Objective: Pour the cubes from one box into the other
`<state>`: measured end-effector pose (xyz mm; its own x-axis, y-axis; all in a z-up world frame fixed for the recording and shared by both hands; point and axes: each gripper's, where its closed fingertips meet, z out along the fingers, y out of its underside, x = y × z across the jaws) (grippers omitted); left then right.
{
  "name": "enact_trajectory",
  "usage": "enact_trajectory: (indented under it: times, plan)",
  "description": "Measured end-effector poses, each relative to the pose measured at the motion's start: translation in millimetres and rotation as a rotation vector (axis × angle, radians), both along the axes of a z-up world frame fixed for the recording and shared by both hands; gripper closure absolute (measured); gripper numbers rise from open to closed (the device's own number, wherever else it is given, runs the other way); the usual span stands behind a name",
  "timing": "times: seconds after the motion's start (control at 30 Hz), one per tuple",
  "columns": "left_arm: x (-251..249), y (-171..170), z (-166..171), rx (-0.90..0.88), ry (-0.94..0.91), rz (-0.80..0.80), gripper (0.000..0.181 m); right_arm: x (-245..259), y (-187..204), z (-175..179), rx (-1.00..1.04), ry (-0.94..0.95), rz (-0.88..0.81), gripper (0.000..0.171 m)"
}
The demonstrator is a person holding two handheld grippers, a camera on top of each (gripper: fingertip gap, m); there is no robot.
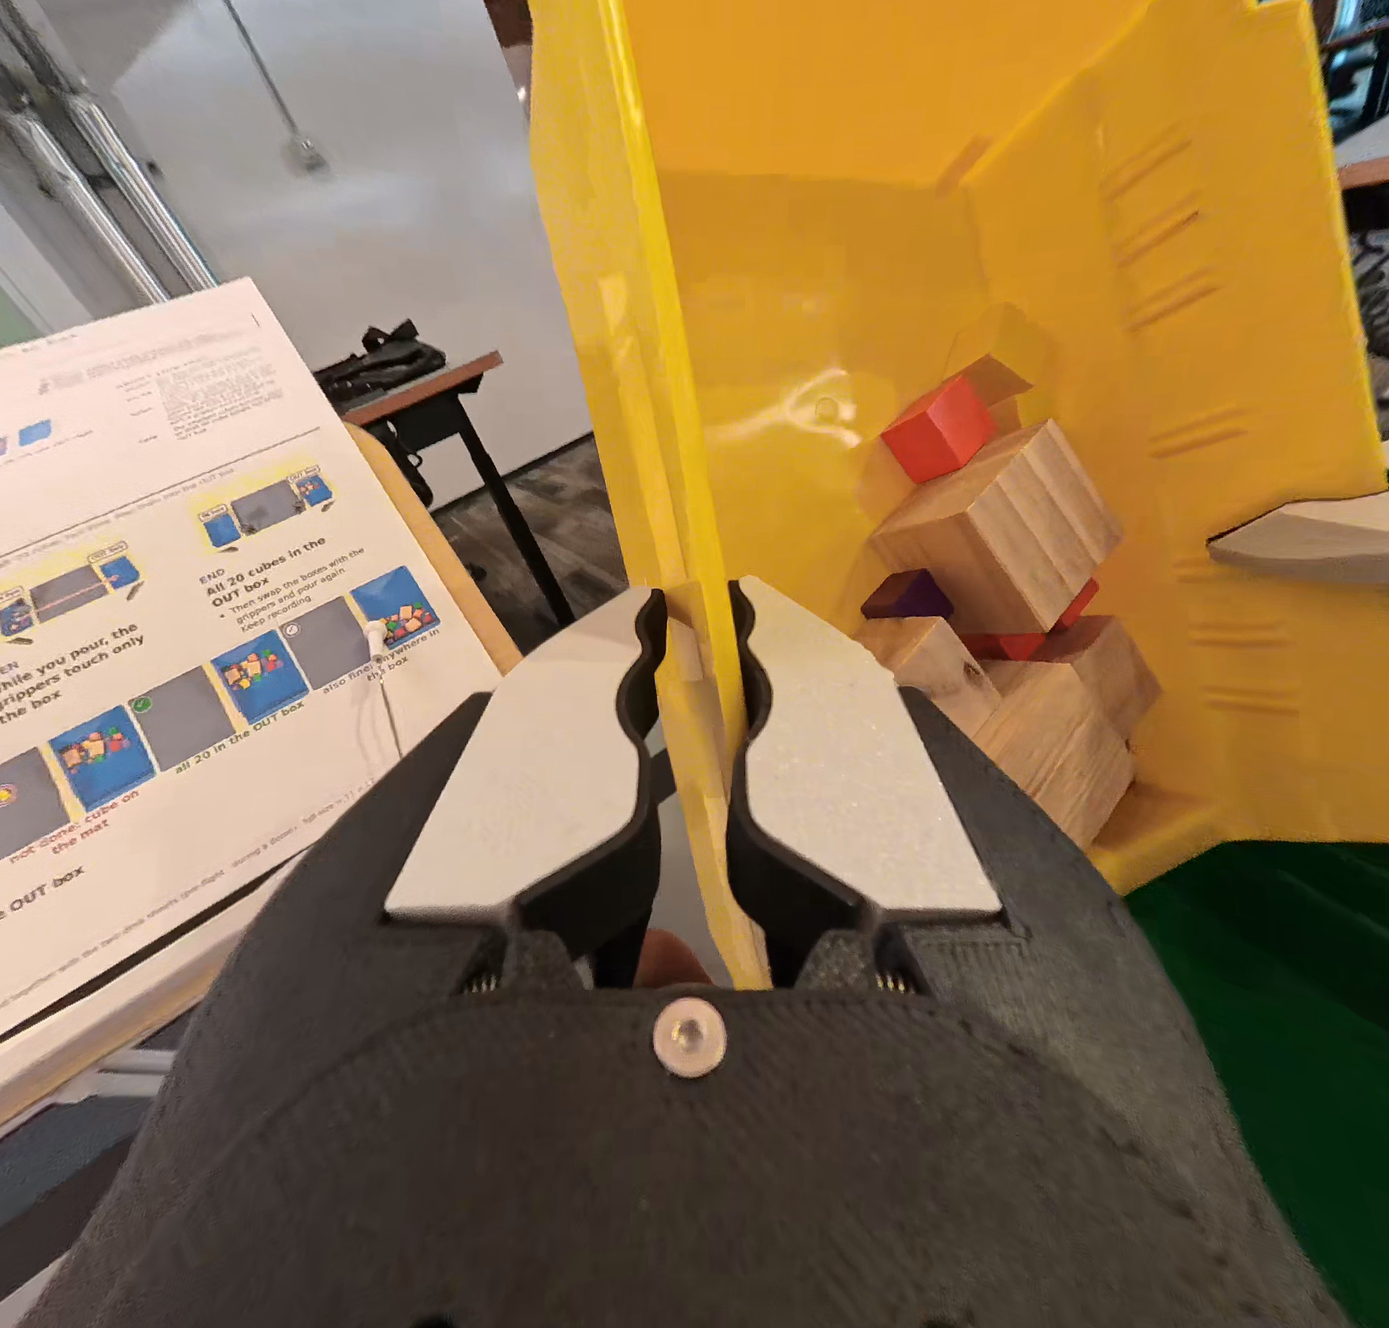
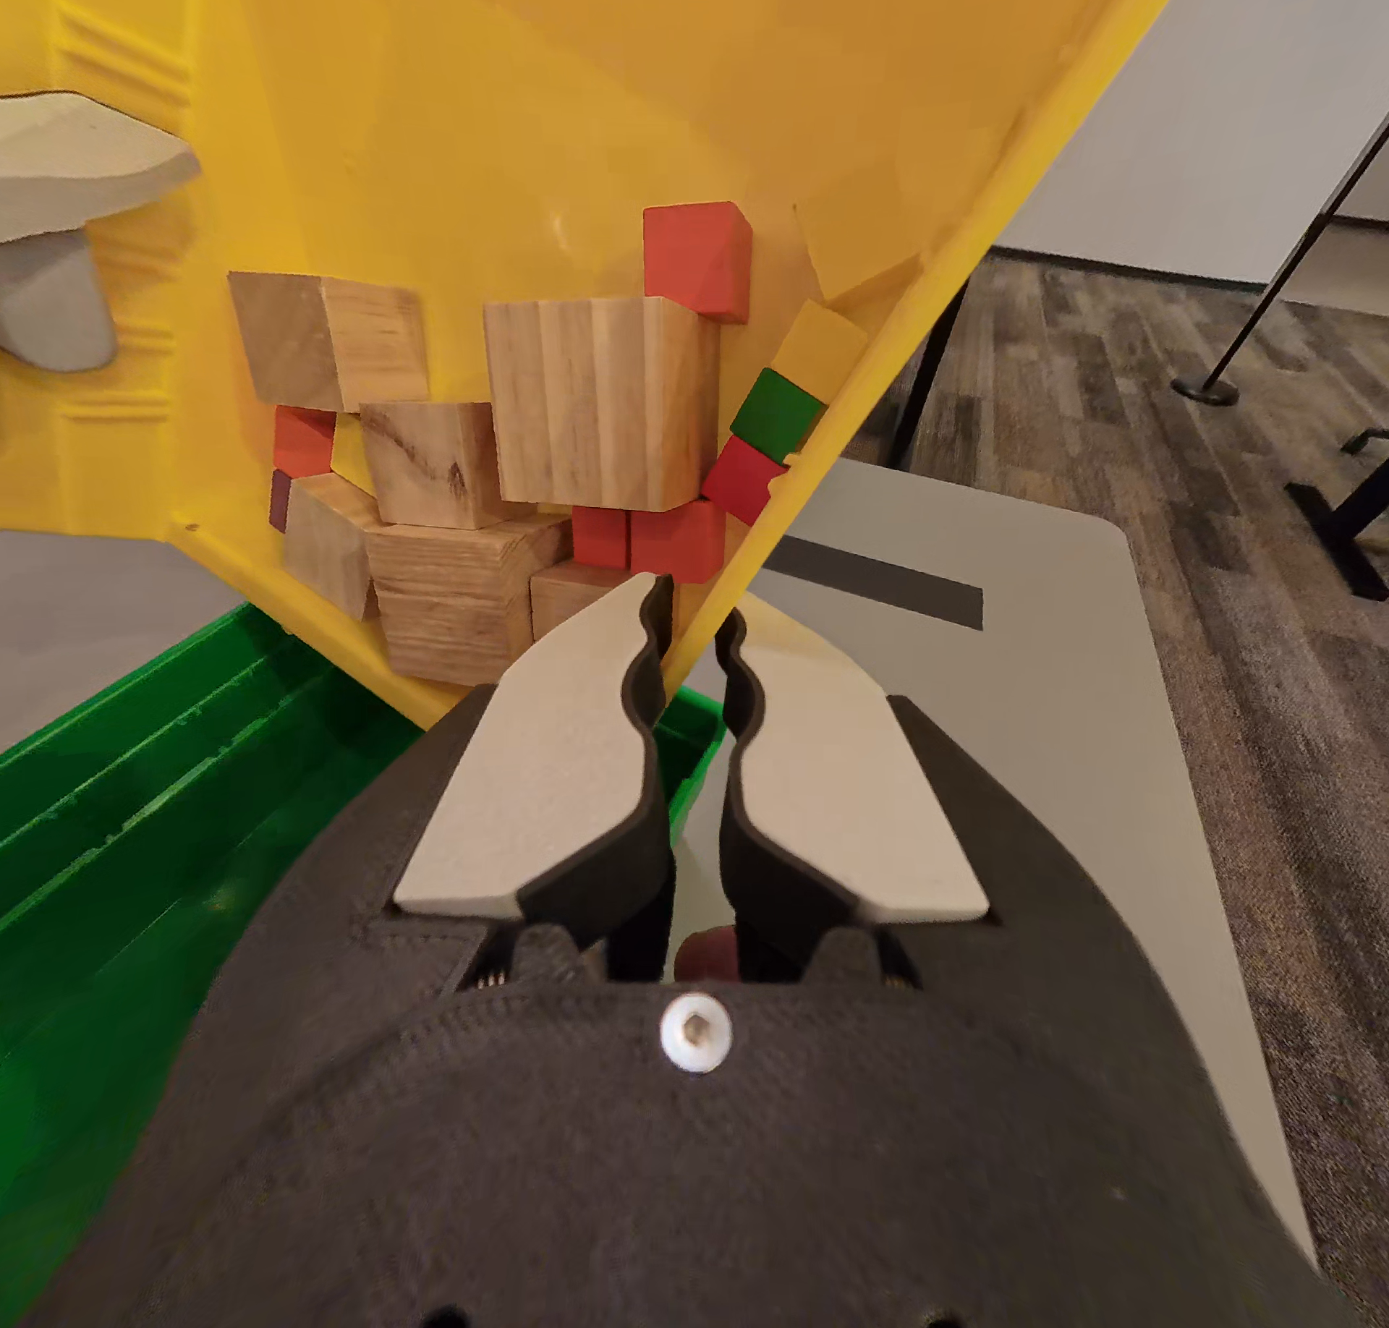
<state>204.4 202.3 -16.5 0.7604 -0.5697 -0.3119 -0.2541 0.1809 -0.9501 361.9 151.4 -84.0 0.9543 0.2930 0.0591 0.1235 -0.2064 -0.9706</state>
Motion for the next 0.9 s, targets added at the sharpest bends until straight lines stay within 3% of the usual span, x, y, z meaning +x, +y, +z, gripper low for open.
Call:
enact_trajectory:
  times: [0.37,0.9]
  plan:
    - [1.5,-9.4,-7.7,0.176,-0.071,0.032,0.167,3.4,4.5,-15.2,0.096,0.039,0.003,0.166]
    - [9.8,-39.9,-21.6,0.391,-0.031,0.011,0.164,8.6,-2.2,-37.3,0.171,0.097,0.034,0.167]
